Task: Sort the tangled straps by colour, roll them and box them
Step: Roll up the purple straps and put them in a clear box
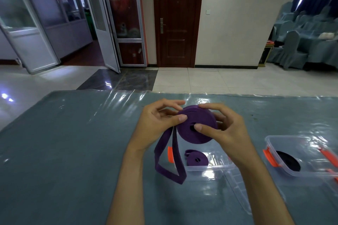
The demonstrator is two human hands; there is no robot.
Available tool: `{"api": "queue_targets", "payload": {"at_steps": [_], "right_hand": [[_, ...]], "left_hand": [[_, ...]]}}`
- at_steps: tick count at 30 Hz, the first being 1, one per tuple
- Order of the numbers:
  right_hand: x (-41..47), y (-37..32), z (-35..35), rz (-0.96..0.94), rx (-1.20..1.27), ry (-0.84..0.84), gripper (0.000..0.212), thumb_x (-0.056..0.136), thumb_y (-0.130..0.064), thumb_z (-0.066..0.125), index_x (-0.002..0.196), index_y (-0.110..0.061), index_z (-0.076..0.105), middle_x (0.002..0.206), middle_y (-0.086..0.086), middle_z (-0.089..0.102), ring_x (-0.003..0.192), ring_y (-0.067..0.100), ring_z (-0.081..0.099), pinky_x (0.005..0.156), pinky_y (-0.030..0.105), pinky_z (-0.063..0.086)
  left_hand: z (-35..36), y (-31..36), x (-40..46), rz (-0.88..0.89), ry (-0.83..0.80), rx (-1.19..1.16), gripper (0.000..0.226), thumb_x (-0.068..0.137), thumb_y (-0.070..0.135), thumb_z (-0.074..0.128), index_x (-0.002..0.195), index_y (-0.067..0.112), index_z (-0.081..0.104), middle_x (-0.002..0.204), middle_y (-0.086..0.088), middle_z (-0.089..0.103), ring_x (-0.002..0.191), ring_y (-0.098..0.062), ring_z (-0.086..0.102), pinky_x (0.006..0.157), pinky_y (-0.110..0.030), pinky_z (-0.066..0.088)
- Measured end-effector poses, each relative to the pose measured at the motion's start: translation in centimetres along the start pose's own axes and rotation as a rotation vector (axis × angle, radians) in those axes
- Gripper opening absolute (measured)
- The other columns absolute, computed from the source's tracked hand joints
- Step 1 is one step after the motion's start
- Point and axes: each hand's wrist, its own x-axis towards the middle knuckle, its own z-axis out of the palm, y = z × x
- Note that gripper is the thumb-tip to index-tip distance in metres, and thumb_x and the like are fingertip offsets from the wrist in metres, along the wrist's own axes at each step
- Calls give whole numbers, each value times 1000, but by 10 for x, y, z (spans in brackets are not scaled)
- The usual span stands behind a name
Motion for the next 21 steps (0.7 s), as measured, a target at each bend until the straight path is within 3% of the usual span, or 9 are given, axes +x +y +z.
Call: {"api": "queue_targets", "payload": {"at_steps": [3,6,9,12,16,19,21], "right_hand": [[0,2,0,-19,13,95,48,71,-36,94,113,-36,70,114,2,79,101,26,78,76,40,67],[-1,8,-2,16,7,70,49,71,-35,94,105,-29,60,111,5,79,94,29,79,71,40,67],[-3,8,-6,55,-12,3,53,74,-39,91,115,-33,57,109,3,80,93,27,80,72,40,67],[-3,5,-9,23,-32,-22,58,77,-39,90,129,-42,65,114,-1,79,101,24,78,79,38,67],[-3,6,-1,-7,40,103,45,70,-34,94,108,-36,70,116,3,78,103,27,77,83,50,66],[-3,14,5,43,55,99,46,68,-33,95,94,-30,57,111,6,76,98,30,78,75,51,67],[-4,18,7,92,74,47,49,74,-31,95,102,-30,55,113,7,76,97,32,78,72,51,67]], "left_hand": [[-1,-1,-1,-30,-62,15,31,88,8,83,115,22,79,118,-5,78,111,-20,73,93,-26,58],[-1,0,-1,-9,-85,34,30,88,10,84,116,20,80,113,-8,79,106,-25,76,91,-27,59],[0,0,-1,3,-55,65,27,84,16,89,109,21,81,105,-7,80,98,-23,78,87,-26,61],[-2,-3,-1,-30,-59,31,29,82,23,90,110,21,80,109,-8,79,103,-25,76,90,-29,60],[-3,-6,-2,-66,-88,-5,36,88,32,84,123,24,78,122,-6,75,118,-23,70,99,-27,55],[-3,-5,0,-52,-56,-13,28,86,30,86,113,24,80,112,-4,79,107,-18,74,92,-24,58],[-4,-4,1,-37,-10,11,24,83,26,89,104,22,80,103,-5,79,97,-18,75,87,-24,59]]}}
